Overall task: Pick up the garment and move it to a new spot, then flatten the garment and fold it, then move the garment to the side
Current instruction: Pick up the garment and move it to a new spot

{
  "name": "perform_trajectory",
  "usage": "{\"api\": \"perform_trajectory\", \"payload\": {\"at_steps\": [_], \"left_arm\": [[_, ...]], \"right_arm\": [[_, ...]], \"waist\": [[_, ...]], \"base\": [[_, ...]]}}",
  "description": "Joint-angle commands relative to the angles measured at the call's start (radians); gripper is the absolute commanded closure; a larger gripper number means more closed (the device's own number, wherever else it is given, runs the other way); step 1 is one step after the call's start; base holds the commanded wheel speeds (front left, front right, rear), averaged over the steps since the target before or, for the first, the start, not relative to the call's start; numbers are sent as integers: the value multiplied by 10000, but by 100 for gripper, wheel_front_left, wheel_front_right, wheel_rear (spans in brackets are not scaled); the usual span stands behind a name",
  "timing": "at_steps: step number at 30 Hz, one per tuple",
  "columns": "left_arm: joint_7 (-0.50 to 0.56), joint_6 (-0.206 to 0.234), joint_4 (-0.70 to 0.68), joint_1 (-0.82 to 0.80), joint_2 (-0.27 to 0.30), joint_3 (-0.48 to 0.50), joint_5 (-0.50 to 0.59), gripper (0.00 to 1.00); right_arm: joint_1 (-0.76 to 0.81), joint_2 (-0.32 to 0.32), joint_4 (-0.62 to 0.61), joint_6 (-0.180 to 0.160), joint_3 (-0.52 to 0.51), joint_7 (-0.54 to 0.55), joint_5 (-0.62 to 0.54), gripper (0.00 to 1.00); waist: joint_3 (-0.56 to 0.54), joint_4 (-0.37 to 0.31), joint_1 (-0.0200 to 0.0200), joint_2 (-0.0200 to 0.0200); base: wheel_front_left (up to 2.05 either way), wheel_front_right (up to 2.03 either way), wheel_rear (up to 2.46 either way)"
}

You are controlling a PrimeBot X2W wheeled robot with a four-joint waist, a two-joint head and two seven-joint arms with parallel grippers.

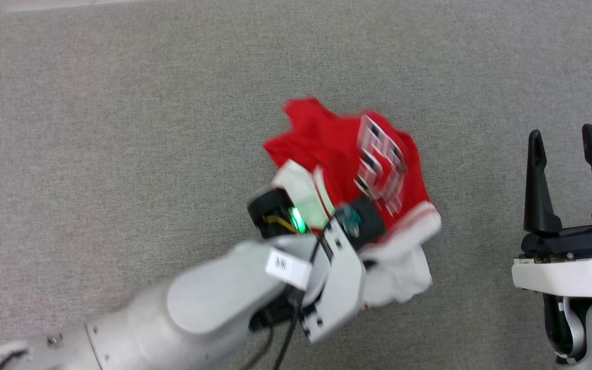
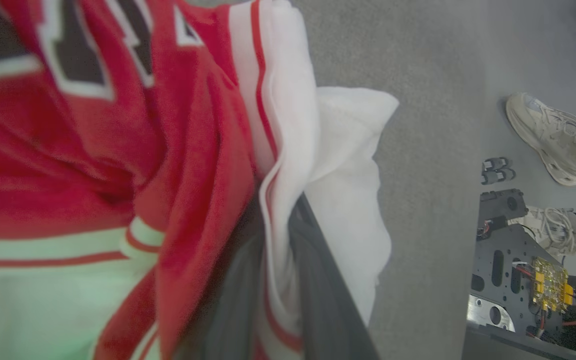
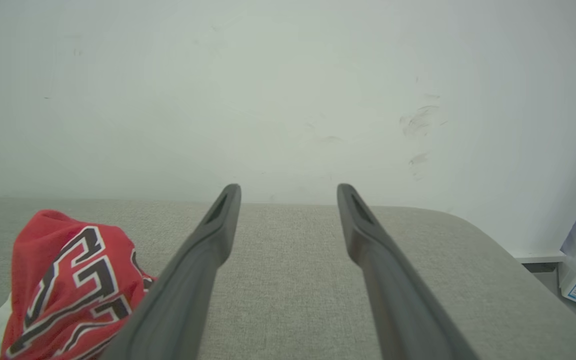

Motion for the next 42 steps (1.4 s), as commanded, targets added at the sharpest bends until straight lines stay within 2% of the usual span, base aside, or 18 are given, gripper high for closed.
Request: {"api": "perform_trajectory", "payload": {"at_steps": [1, 5, 6, 7, 11, 15, 18, 23, 28, 32, 35, 36, 42], "left_arm": [[310, -7, -141, 586, -116, -49, 81, 100], [241, -5, -125, 836, -4, -44, 385, 100], [42, -5, -58, 775, -5, -43, 465, 58], [-218, -5, -4, 705, -31, -41, 571, 0], [-1737, -4, 186, 589, -185, 47, 655, 0], [-3565, 156, 148, 1109, -313, 666, 552, 0], [-4727, 786, 10, 1342, -89, 1242, 780, 0], [-6382, 2287, -118, 2210, 369, 2251, 1105, 0], [-6749, 3704, -446, 3441, 977, 3574, 1624, 0], [-6766, 4516, -1173, 4854, 1216, 5252, 2366, 0], [-6763, 4863, -1627, 5974, 1190, 6380, 2995, 0], [-6763, 4863, -1627, 5974, 1190, 6380, 2995, 0], [-6762, 5173, -2288, 8068, 775, 8417, 4265, 0]], "right_arm": [[-4, 28, 29, -10, -19, -24, 28, 0], [87, 28, 71, -10, -89, -24, -45, 0], [116, 29, 87, -9, -85, -24, -56, 0], [147, 28, 111, -10, -78, -24, -56, 0], [332, 28, 188, -10, -29, -24, -122, 0], [597, 27, 256, -10, -69, -24, -171, 0], [805, 27, 306, -10, -117, -24, -227, 0], [1184, 27, 447, -9, -115, -24, -224, 0], [1525, 27, 707, -10, -144, -24, -174, 0], [1736, 25, 941, -9, -197, -24, -164, 0], [1882, 27, 1086, -10, -244, -24, -164, 0], [1882, 27, 1086, -10, -244, -24, -164, 0], [2135, 25, 1298, -10, -251, -24, -95, 0]], "waist": [[0, -9, 1, -1], [-121, 112, 1, -1], [-183, 158, 1, -1], [-268, 208, 1, -1], [-712, 400, 1, -1], [-1197, 572, 1, -1], [-1522, 706, 1, -1], [-2022, 936, 1, -1], [-2400, 1129, 1, -1], [-2650, 1243, 1, -1], [-2821, 1320, 1, -1], [-2821, 1320, 1, -1], [-3144, 1416, 1, -1]], "base": [[0, 0, 0], [0, 0, 0], [0, 0, 0], [0, 0, 0], [0, 0, 0], [0, 0, 0], [0, 0, 0], [0, 0, 0], [0, 0, 0], [0, 0, 0], [0, 0, 0], [0, 0, 0], [0, 0, 0]]}}
